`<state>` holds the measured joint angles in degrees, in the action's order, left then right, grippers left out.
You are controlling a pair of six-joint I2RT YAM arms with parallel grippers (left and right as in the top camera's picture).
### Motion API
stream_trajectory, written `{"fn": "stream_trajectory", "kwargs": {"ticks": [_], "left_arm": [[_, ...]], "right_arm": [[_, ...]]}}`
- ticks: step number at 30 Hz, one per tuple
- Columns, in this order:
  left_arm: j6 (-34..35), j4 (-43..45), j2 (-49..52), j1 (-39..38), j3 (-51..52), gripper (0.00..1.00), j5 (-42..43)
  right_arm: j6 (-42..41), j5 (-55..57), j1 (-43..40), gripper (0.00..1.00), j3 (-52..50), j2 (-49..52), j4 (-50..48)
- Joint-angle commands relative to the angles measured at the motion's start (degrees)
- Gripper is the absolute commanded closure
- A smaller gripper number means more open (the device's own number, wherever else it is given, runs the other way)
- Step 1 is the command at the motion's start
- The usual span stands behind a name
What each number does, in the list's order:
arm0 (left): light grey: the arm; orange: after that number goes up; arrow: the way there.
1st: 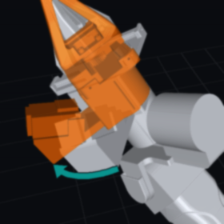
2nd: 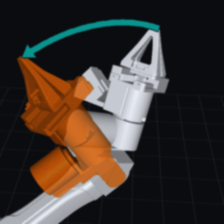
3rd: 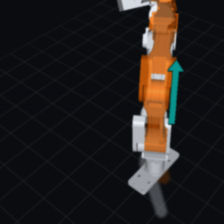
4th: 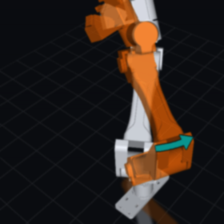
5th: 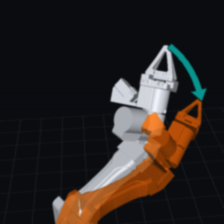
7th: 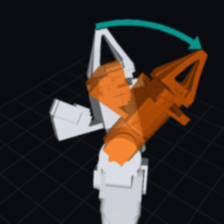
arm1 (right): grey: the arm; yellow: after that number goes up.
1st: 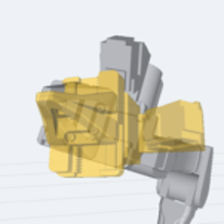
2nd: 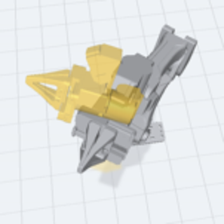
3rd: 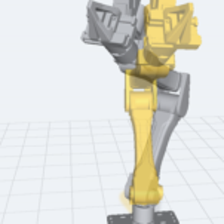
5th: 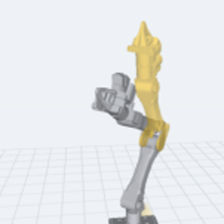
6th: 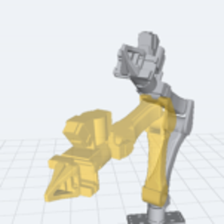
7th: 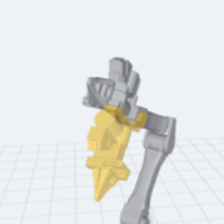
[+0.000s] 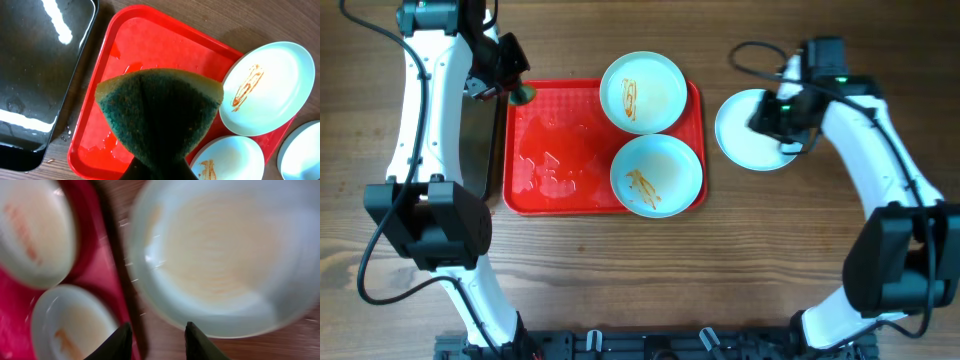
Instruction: Clean dirty plates on tray and stack at the side
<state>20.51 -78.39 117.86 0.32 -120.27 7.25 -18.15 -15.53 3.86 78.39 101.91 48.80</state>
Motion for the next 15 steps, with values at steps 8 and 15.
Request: {"fn": "stream_trajectory", "kwargs": {"ticks": [8, 15], "left_arm": [[1.2, 0.66, 0.22, -0.22, 0.07, 0.96, -0.74], [1.2, 0.68, 0.22, -0.22, 0.07, 0.96, -0.76]], "right_arm": [[15.3, -2.69, 14.71, 0.65, -2.14, 7.69, 1.38], [18.12, -0.59, 14.84, 0.66, -2.12, 12.31, -0.59]]}}
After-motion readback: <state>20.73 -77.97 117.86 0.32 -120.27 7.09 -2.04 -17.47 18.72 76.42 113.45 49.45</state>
